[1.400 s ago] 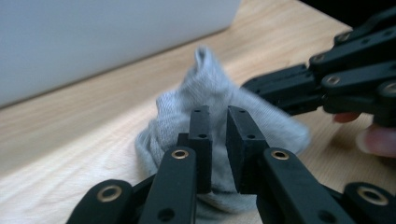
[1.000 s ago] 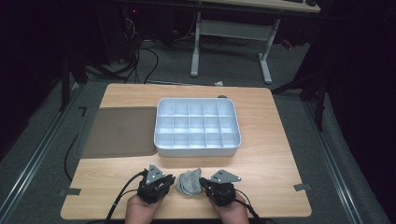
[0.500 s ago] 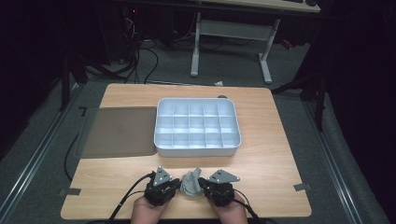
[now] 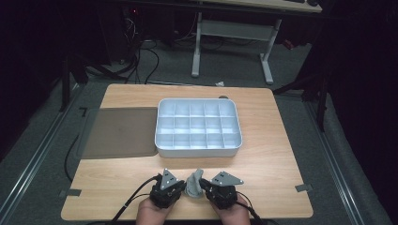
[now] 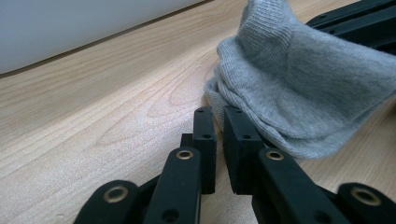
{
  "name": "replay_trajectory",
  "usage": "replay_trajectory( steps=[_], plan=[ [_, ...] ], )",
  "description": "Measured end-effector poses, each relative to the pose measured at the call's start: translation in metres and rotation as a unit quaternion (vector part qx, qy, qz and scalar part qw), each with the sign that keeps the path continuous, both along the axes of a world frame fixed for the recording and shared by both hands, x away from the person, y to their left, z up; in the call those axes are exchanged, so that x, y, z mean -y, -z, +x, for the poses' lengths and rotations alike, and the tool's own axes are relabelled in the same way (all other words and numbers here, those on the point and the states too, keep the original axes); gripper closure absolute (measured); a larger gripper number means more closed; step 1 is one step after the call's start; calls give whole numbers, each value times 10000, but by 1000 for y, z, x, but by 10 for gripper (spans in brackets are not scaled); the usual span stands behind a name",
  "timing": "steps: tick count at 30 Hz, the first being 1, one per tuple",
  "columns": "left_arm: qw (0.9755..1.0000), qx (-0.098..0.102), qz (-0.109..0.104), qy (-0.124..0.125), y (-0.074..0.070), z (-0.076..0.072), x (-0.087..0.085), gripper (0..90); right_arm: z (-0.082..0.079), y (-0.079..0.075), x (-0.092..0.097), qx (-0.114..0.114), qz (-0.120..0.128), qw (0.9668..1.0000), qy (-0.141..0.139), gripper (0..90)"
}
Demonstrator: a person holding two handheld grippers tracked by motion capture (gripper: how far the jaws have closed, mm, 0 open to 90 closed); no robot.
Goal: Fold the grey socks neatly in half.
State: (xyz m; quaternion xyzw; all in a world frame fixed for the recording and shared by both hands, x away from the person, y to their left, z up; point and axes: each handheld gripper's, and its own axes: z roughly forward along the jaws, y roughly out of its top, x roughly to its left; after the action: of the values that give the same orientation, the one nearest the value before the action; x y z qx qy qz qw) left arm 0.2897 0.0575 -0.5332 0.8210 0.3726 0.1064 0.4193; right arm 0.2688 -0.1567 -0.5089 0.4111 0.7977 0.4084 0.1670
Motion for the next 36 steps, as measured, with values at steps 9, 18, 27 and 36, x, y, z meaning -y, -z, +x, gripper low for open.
replay_trajectory(
  steps=[9, 18, 27, 36],
  plan=[
    [10000, 6, -2, -4, 0, 0, 0, 832, -3, -4, 1, 65, 98, 9999, -26, 865],
    [10000, 28, -10, 23, 0, -1, 2, 839, -1, 2, -10, -48, 51, 9998, -171, 867],
    [10000, 21, 15, 76, 0, -2, 3, 854, 5, 5, -18, -91, 64, 9997, -197, 867],
    [9996, 100, 93, 255, 0, 0, 16, 883, 13, 4, -15, -77, 12, 9999, -65, 871]
  ],
)
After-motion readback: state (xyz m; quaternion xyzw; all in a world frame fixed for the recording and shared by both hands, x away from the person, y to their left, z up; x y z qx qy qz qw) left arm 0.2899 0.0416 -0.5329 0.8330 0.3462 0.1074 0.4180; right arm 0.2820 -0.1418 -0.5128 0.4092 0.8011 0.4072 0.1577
